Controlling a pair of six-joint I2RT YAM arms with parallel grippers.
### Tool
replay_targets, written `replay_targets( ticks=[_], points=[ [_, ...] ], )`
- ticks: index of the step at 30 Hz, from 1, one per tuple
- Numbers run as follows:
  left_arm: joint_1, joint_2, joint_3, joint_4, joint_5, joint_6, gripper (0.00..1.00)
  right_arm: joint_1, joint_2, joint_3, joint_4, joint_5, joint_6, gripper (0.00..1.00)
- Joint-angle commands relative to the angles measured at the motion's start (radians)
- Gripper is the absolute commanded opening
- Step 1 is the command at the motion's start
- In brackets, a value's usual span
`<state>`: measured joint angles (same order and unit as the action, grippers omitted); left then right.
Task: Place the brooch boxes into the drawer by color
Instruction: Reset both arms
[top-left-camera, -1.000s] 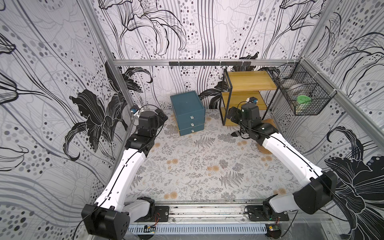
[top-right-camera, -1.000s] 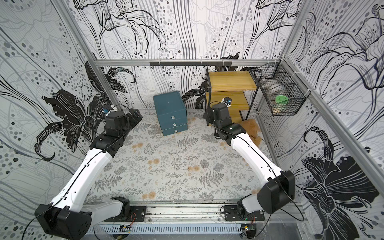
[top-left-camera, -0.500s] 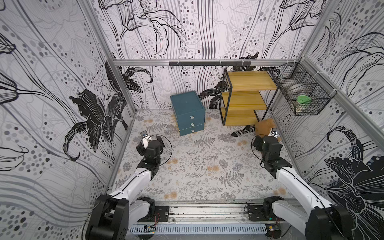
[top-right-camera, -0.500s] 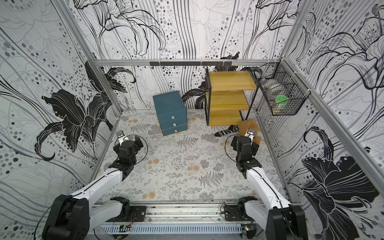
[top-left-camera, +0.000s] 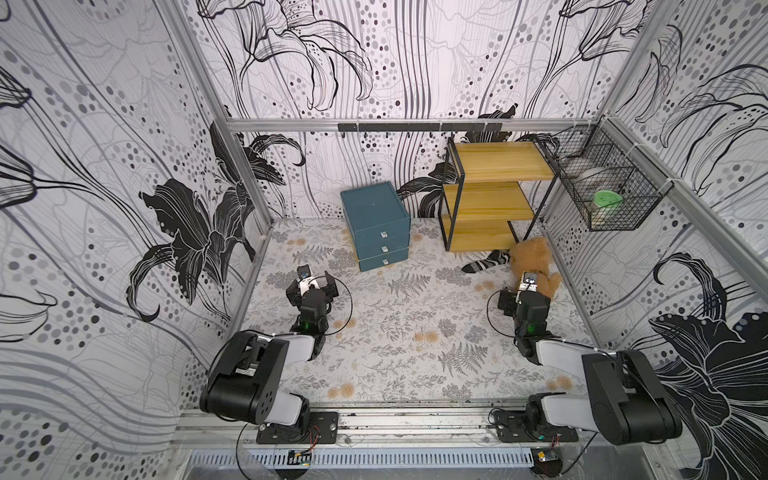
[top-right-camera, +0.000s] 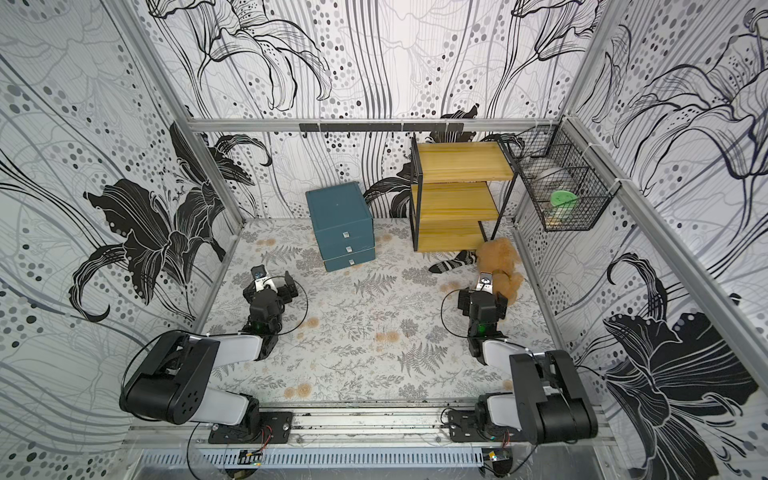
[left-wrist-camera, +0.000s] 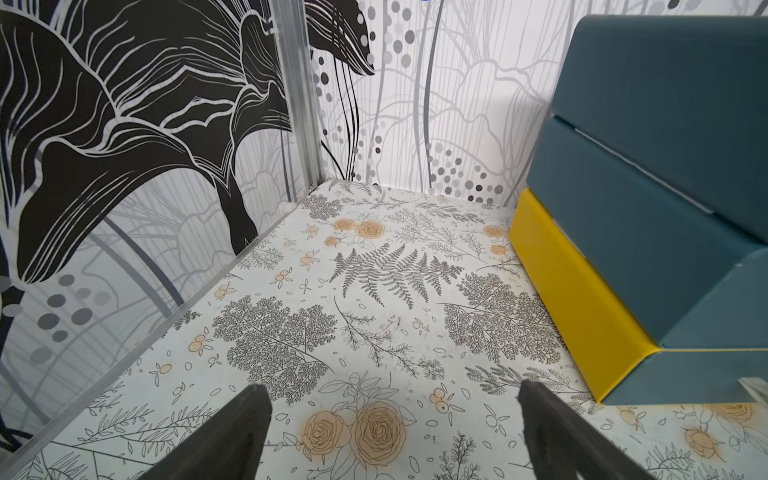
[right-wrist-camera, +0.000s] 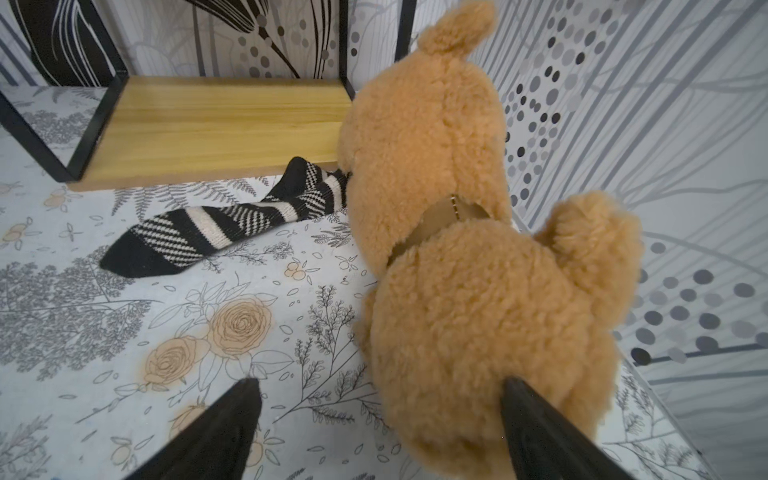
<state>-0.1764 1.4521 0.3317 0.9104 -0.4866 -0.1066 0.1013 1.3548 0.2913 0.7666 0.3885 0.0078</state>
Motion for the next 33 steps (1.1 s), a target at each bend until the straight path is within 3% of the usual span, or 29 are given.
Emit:
replay_targets(
  ticks=[1,5,10,11,13,15,17,19,33],
  points=[
    [0.008,-0.014,-0.051,0.172,0.013,0.012,0.98,-0.021,0.052,-0.012,0.242,-0.098,-0.046,0.96],
    [0.014,-0.033,-0.12,0.28,0.012,0.008,0.98,-0.037,0.096,-0.033,0.31,-0.153,-0.05,0.96],
    [0.014,-0.037,-0.174,0.368,0.056,0.016,0.98,-0.043,0.136,-0.14,0.543,-0.169,-0.056,0.96],
    [0.015,-0.015,-0.205,0.437,0.076,0.018,0.98,-0.042,0.17,-0.164,0.638,-0.167,-0.074,0.96],
    [-0.007,0.072,-0.265,0.673,0.062,0.086,0.98,-0.043,0.131,-0.151,0.545,-0.187,-0.064,0.96],
    [-0.009,0.016,-0.247,0.543,0.078,0.05,0.98,-0.041,0.15,-0.123,0.538,-0.197,-0.087,0.96],
    [0.007,0.042,-0.184,0.471,0.076,0.048,0.98,-0.053,0.155,-0.079,0.451,-0.231,-0.07,0.96],
    [0.083,0.017,-0.126,0.308,0.171,-0.027,0.98,-0.077,0.152,-0.068,0.421,-0.252,-0.049,0.96],
    [0.101,0.02,-0.143,0.349,0.187,-0.02,0.98,-0.084,0.147,-0.067,0.416,-0.255,-0.049,0.96]
  ],
)
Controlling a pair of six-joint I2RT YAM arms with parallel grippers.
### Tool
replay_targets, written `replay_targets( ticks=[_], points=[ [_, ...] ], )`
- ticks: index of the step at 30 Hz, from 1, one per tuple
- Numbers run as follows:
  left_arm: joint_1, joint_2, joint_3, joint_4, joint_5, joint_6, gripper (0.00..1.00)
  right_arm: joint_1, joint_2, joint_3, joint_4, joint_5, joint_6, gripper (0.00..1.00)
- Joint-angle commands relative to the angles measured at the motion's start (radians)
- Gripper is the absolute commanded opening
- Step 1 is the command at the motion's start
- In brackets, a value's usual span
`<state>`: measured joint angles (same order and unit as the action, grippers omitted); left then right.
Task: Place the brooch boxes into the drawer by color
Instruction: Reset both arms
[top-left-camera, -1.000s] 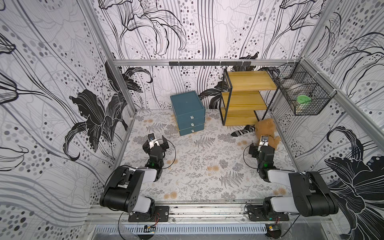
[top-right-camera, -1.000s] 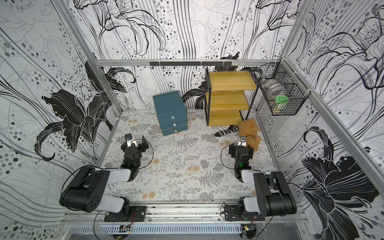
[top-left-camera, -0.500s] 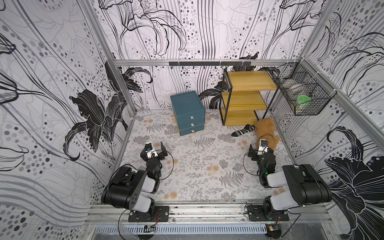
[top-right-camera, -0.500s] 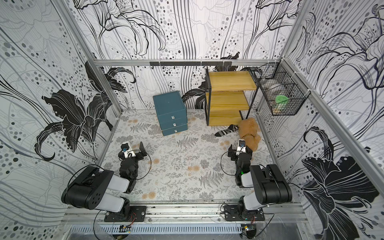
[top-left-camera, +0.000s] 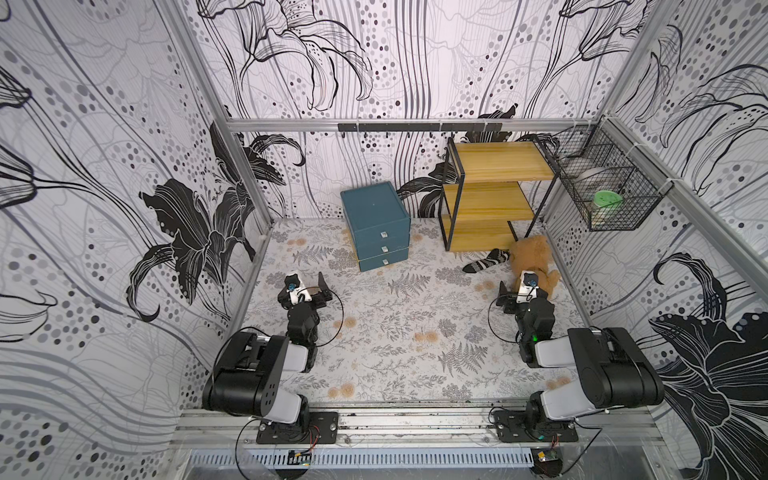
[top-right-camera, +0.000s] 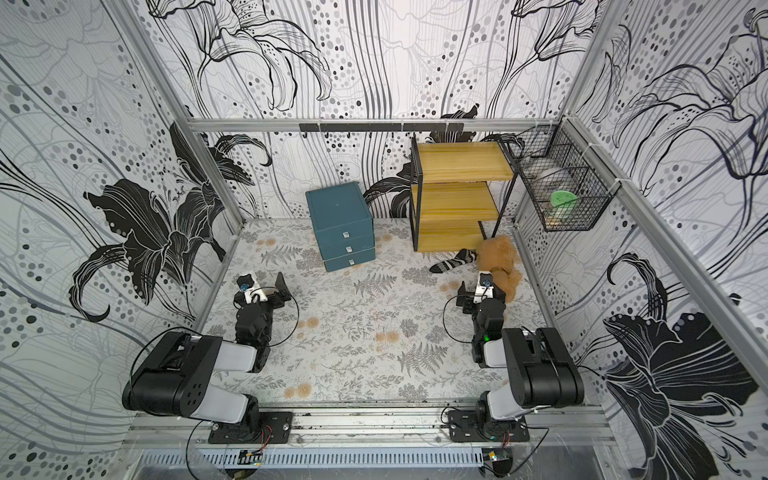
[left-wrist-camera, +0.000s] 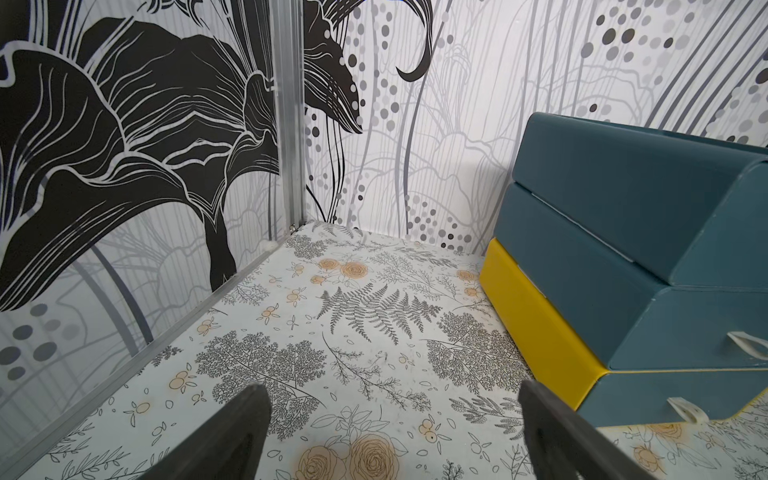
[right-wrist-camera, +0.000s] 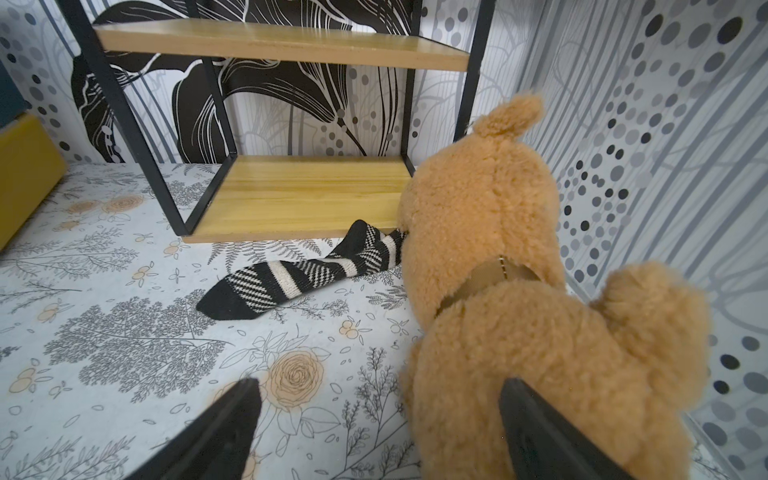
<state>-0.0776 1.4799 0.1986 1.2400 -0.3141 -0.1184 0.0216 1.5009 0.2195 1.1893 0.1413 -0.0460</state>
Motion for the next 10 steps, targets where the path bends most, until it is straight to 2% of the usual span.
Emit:
replay_targets(
  ticks=[1,10],
  points=[
    [0.002,-0.008,-0.009,0.018,0.015,-0.007,0.98,-0.005,0.001,0.004,-0.007,-0.008,0.003,0.96],
    [0.002,-0.009,-0.009,0.02,0.015,-0.006,0.98,-0.005,0.001,0.006,-0.012,-0.011,0.006,0.96]
  ],
)
